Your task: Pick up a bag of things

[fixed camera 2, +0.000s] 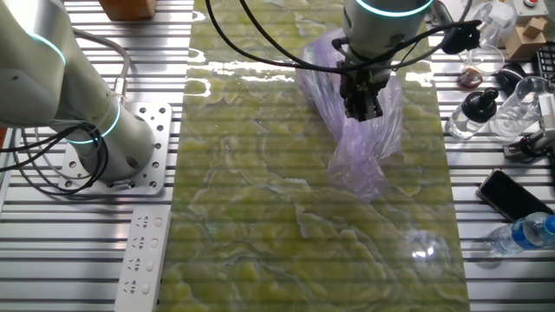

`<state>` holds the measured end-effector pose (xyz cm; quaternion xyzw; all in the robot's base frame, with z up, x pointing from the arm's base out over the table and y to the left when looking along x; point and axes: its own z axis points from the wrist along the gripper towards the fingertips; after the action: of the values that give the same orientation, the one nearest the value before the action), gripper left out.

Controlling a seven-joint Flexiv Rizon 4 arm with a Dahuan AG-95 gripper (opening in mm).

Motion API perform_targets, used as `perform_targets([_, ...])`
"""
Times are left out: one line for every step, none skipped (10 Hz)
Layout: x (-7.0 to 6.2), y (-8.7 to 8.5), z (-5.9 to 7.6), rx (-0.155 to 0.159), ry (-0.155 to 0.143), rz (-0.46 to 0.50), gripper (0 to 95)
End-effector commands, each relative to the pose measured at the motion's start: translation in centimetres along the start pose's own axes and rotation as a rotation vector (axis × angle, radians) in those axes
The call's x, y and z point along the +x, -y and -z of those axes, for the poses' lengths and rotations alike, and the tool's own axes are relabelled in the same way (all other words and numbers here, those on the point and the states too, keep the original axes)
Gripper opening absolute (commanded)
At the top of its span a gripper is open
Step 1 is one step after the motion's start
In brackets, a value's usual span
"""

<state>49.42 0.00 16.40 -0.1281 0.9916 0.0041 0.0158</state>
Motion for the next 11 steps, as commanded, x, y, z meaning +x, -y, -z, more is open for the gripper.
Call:
perform_targets([0.1, 0.0, 0.0, 0.010, 0.010, -0.001, 0.0])
perform_targets([0.1, 0.0, 0.0, 0.011, 0.015, 0.007, 0.0])
perform_targets([0.0, 0.1, 0.1, 0.010, 0.016, 0.020, 0.0])
perform_targets([-0.1, 0.1, 0.1, 0.007, 0.015, 0.063, 19.0])
perform_targets([-0.1, 0.1, 0.1, 0.008, 0.015, 0.099, 38.0])
perform_targets([-0.1, 0.1, 0.1, 0.009, 0.015, 0.132, 38.0])
perform_targets([-0.2, 0.2, 0.1, 0.008, 0.015, 0.204, 57.0])
perform_targets([-0.3, 0.2, 0.2, 0.006, 0.018, 0.266, 57.0])
perform_targets([-0.4, 0.3, 0.2, 0.006, 0.021, 0.308, 76.0])
perform_targets([-0.9, 0.6, 0.5, 0.008, 0.020, 0.388, 95.0])
perform_targets([-1.4, 1.0, 0.7, 0.007, 0.019, 0.449, 95.0])
